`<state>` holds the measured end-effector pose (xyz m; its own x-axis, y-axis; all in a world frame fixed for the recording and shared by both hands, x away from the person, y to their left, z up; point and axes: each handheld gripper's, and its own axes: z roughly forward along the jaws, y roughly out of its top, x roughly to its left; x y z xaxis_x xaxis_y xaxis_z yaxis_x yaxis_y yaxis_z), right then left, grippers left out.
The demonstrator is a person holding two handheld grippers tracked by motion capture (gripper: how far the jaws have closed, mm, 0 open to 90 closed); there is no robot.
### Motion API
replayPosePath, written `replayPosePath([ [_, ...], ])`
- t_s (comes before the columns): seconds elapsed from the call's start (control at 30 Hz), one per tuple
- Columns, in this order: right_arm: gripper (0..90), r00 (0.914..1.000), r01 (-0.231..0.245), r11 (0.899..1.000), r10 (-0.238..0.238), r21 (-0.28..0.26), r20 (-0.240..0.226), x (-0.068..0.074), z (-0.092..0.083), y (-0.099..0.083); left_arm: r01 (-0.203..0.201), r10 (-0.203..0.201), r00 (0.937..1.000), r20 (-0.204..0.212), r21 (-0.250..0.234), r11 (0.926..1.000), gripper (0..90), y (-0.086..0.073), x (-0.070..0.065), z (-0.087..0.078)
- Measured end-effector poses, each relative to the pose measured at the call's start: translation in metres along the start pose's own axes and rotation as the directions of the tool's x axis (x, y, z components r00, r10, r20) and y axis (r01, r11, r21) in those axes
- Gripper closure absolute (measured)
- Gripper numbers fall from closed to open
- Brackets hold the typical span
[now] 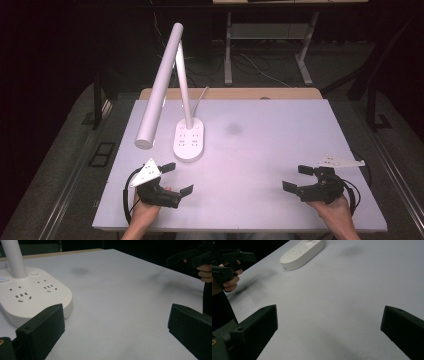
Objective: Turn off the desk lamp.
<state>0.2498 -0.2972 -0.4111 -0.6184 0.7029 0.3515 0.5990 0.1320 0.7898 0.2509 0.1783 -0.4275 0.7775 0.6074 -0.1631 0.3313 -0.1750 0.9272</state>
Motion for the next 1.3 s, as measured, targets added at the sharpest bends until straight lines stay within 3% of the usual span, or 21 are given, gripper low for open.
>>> replayPosePath([
  [0.73,0.9,0.9999,-0.009,1.0,0.009,0.021,0.008,-0.001,-0.005,0.002,-0.013,0.014,0.9993,0.036,-0.012,0.9998,1.2,0.003,-0.001,0.001],
  [1.3,0.9,0.9997,-0.004,0.999,0.005,0.038,-0.024,-0.001,-0.004,0.013,0.023,-0.023,0.9994,0.028,-0.021,0.9995,0.0,0.004,0.004,0.0],
])
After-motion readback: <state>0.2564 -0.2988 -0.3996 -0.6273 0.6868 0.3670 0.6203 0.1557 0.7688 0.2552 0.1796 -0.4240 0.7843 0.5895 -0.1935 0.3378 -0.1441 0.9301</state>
